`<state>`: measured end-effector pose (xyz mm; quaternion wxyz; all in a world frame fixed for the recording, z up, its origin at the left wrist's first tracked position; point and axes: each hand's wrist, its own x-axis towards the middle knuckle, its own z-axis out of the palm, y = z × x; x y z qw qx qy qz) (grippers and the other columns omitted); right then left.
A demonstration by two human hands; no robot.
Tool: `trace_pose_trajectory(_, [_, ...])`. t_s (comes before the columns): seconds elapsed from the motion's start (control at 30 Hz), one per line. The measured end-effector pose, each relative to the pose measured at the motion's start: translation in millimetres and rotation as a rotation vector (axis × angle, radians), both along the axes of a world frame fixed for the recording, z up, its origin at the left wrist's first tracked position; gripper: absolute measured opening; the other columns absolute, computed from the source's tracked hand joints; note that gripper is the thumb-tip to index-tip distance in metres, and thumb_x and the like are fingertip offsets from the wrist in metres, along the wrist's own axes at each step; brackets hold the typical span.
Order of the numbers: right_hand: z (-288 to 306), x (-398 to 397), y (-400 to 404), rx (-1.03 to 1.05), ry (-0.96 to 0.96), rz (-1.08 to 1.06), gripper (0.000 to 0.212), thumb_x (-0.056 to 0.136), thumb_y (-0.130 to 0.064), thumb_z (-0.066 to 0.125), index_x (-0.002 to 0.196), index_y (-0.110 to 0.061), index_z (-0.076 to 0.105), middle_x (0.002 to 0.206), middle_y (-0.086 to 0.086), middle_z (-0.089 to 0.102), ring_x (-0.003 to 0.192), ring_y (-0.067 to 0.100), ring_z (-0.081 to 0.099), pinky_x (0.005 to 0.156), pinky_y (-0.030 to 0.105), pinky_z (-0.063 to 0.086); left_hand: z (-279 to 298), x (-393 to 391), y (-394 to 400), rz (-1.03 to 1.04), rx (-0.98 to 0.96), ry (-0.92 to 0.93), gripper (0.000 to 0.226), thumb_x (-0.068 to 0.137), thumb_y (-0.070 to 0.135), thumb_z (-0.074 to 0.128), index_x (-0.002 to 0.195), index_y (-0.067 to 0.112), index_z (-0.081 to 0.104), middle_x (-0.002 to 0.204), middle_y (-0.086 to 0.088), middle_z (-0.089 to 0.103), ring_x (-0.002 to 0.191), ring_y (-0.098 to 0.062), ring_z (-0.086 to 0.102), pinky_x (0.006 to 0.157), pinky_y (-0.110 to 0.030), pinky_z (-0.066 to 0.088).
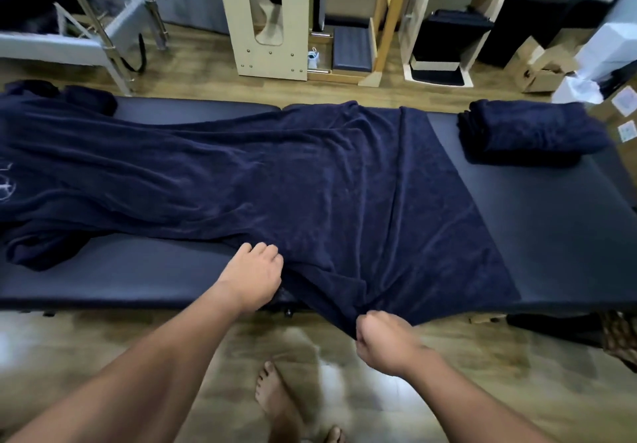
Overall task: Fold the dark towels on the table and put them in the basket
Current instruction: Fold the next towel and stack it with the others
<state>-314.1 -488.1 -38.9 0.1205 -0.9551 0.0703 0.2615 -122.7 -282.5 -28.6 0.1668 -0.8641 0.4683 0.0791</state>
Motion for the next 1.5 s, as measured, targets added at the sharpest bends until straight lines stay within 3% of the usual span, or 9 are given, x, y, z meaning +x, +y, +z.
trace_pose_trajectory(0.23, [5,6,13,0.166,0.083,0.038,0.011,0.071,-0.019,0.051,0.075,-0.014,0.061,0.076,0.0,0.065,0.071,0.023,0.062,0.062,0.037,0.053,-4,-18,38,0.143,0.014,0.158,0.061,0.099,0.018,0.048,0.151,0.036,0.023,0.126,-0.008,0.04,0.116,-0.031,0.044,0.084,-0.04,0.04])
trace_pose_trajectory(0.47, [17,2,2,0.238,0.126,-0.008,0.007,0.071,-0.021,0.056,0.072,-0.016,0.062,0.071,-0.002,0.066,0.07,0.018,0.063,0.063,0.039,0.056,2,-28,1,0.068,0.093,-0.02,0.027,0.094,0.02,0.048,0.117,0.019,0.061,0.126,-0.006,0.051,0.115,-0.028,0.045,0.089,-0.04,0.036])
trace_pose_trajectory(0.63, [10,-4,-3,0.227,0.101,0.021,0.006,0.079,-0.023,0.053,0.074,-0.022,0.056,0.076,-0.007,0.064,0.076,0.018,0.061,0.065,0.038,0.054,19,-42,10,0.34,0.267,0.415,0.038,0.087,0.019,0.047,0.118,0.01,0.066,0.121,-0.013,0.067,0.11,-0.033,0.064,0.089,-0.037,0.049])
trace_pose_trajectory(0.73, [4,0,-15,0.169,0.011,-0.007,0.009,0.087,-0.031,0.06,0.084,-0.023,0.061,0.089,-0.008,0.065,0.087,0.019,0.062,0.073,0.037,0.054,27,-41,23,0.538,0.399,0.757,0.018,0.082,0.023,0.064,0.091,0.008,0.068,0.09,-0.01,0.069,0.076,-0.026,0.064,0.067,-0.03,0.054])
trace_pose_trajectory(0.8, [1,2,-31,0.05,-0.137,-0.121,0.011,0.088,-0.033,0.059,0.093,-0.024,0.063,0.1,-0.002,0.062,0.097,0.023,0.062,0.078,0.036,0.053,24,-37,25,0.567,0.335,0.793,0.019,0.085,0.023,0.064,0.088,0.005,0.068,0.085,-0.012,0.07,0.068,-0.027,0.063,0.052,-0.027,0.053])
trace_pose_trajectory(0.9, [0,0,-57,-0.232,-0.219,-0.264,0.022,0.09,-0.028,0.06,0.111,-0.022,0.057,0.113,0.002,0.053,0.107,0.028,0.056,0.079,0.038,0.051,15,-28,11,0.438,0.09,0.594,0.016,0.087,0.02,0.052,0.09,0.01,0.064,0.093,-0.012,0.069,0.084,-0.031,0.067,0.072,-0.039,0.059])
trace_pose_trajectory(1.17, [-6,-10,-107,-0.428,-0.057,-0.115,0.016,0.098,-0.033,0.057,0.112,-0.026,0.059,0.116,-0.005,0.058,0.113,0.02,0.052,0.083,0.036,0.039,6,-15,-62,0.335,-0.049,0.317,0.032,0.099,0.042,0.057,0.113,0.013,0.054,0.113,-0.004,0.055,0.104,-0.031,0.063,0.077,-0.04,0.048])
trace_pose_trajectory(1.33, [13,-11,-109,-0.264,0.281,-0.178,0.026,0.083,-0.015,0.058,0.109,-0.019,0.058,0.114,0.003,0.063,0.108,0.027,0.065,0.076,0.034,0.048,0,12,-96,0.311,-0.007,0.636,0.013,0.091,0.015,0.057,0.079,0.013,0.054,0.083,-0.002,0.061,0.074,-0.023,0.061,0.065,-0.036,0.051])
trace_pose_trajectory(1.5, [25,6,-127,-0.049,0.376,-0.436,0.025,0.073,-0.039,0.069,0.078,-0.018,0.056,0.082,-0.005,0.062,0.08,0.022,0.064,0.067,0.031,0.049,11,43,-129,0.234,0.084,0.776,0.031,0.092,0.041,0.063,0.083,0.011,0.064,0.083,-0.003,0.07,0.073,-0.021,0.067,0.071,-0.036,0.055])
